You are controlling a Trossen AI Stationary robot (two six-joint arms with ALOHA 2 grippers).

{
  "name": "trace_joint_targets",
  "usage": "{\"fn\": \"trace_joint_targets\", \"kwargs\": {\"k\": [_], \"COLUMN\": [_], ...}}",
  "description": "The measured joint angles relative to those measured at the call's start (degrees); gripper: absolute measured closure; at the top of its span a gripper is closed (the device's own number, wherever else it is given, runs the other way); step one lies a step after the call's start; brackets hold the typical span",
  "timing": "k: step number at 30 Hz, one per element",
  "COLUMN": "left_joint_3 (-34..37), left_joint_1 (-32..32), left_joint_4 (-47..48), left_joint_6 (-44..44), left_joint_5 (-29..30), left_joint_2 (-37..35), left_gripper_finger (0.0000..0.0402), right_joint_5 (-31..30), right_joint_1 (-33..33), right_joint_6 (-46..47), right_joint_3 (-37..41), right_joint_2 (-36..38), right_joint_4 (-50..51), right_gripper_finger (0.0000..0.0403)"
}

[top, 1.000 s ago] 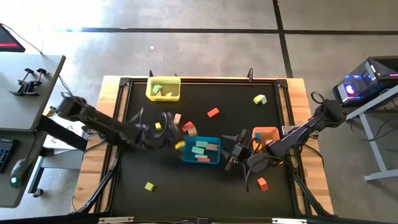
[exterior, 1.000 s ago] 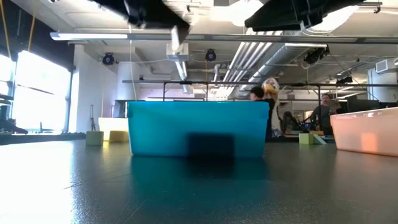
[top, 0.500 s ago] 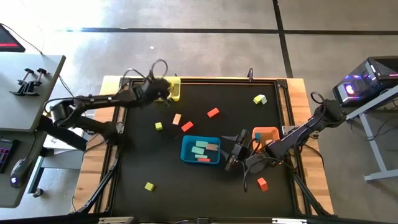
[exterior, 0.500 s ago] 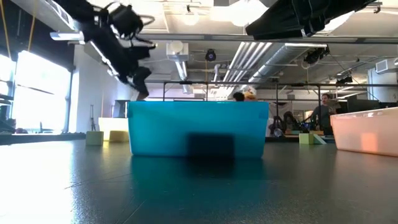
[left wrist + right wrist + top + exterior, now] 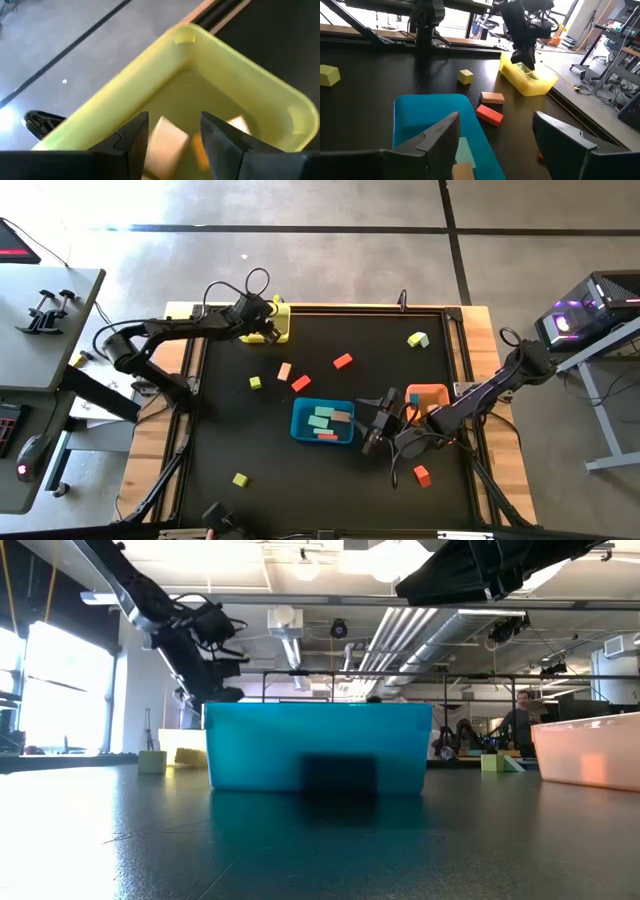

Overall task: Sort blocks by size
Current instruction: Put the light green square block into the orange bin

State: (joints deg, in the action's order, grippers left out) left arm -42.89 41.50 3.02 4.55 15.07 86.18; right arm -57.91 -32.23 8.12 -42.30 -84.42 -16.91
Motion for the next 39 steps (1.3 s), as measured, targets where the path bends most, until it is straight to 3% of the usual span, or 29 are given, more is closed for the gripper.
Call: {"fn": "trace_joint_targets", "kwargs": {"k": [5, 9, 16, 25, 30, 39], "left_joint_3": [0.0, 0.0, 0.86, 17.25, 23.95, 24.64], "left_joint_1": [0.13, -0.13, -6.07, -26.5, -36.92, -52.51], "left_joint_4": [0.3, 1.96, 7.65, -15.86, -25.82, -26.57], "left_joint_6": [0.05, -0.03, -4.71, -14.25, -15.92, -14.57], "left_joint_5": [0.01, -0.24, -12.59, -14.5, -7.32, 6.16], "left_joint_2": [0.06, -4.0, -15.46, -27.4, -29.21, -29.26], "left_gripper_finger": [0.0225, 0.0221, 0.0221, 0.022, 0.022, 0.022], "right_joint_5": [0.01, 0.0, 0.05, 1.3, 1.51, 1.53], "right_joint_1": [0.0, 0.0, 1.47, 2.97, 3.39, 3.76], "right_joint_6": [0.0, 0.19, 6.73, 10.49, 10.54, 11.41], "right_joint_3": [0.0, 0.0, 0.0, 0.01, 0.0, 0.02], "right_joint_2": [0.0, 0.0, -0.02, -0.02, -0.02, -0.04], "right_joint_4": [0.0, 0.05, 3.29, 4.88, 4.9, 4.87], "right_gripper_finger": [0.0158, 0.0158, 0.0158, 0.0158, 0.0158, 0.0158]}}
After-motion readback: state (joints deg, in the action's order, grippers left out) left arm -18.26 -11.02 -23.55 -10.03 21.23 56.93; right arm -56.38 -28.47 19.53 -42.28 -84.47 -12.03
